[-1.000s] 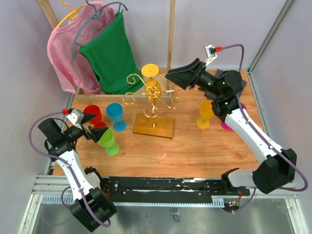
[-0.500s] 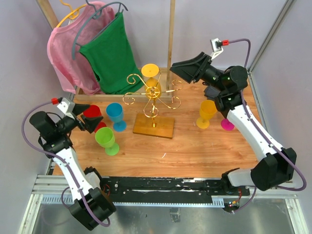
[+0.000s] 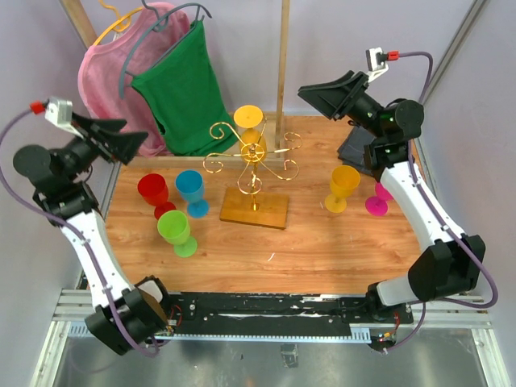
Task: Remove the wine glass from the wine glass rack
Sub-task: Pick up the wine glass from the wine rack.
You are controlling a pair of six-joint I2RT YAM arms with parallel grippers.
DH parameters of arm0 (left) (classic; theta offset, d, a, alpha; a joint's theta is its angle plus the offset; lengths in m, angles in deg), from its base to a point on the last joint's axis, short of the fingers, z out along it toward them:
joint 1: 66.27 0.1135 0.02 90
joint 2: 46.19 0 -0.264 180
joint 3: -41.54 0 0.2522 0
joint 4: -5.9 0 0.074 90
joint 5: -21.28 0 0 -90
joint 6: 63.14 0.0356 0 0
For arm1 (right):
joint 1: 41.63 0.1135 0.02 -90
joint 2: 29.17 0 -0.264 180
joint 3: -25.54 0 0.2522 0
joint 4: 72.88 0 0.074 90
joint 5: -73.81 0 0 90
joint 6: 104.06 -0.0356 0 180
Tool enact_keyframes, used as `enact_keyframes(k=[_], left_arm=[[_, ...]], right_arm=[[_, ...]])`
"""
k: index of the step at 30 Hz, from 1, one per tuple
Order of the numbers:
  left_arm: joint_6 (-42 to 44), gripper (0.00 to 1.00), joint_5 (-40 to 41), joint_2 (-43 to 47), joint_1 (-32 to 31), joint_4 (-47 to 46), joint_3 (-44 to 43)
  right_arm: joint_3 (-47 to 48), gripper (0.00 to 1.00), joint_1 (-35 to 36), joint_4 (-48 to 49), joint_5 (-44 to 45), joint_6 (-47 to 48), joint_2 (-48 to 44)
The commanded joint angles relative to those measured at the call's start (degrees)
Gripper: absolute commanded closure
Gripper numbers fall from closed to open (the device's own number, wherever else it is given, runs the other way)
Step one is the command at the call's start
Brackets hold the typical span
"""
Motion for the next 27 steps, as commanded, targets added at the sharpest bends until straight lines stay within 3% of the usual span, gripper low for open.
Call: enact_keyframes(k=[1,10,15,17,21,27], left_arm=[[-14.85,0.01,3.54,-8.51,-5.2,-2.96,-13.01],[-28.92,0.04,6.27,-23.16,-19.0,-3.17,-31.03],[-29.08,0.04,6.38,-27.89,-24.83,-2.21,-36.62],[-27.5,0.04,6.98,-29.99,-27.03,1.88,-39.14],[-13.5,0.02,9.44,-35.99,-31.23,25.06,-50.77],[-4.02,0.01,11.89,-42.3,-33.85,38.59,-60.87]], right_arm=[[3.36,0.02,-1.55,4.62,-1.97,-3.44,1.23],[1.62,0.01,-2.12,1.22,-1.19,-2.01,-0.77],[2.72,0.02,-2.24,-18.07,-0.11,9.99,-4.76],[3.82,0.02,-2.7,-25.34,0.79,14.45,-6.35],[4.67,0.02,-4.58,-33.05,2.4,18.09,-8.27],[4.89,0.02,-6.7,-39.8,3.13,21.16,-10.4]])
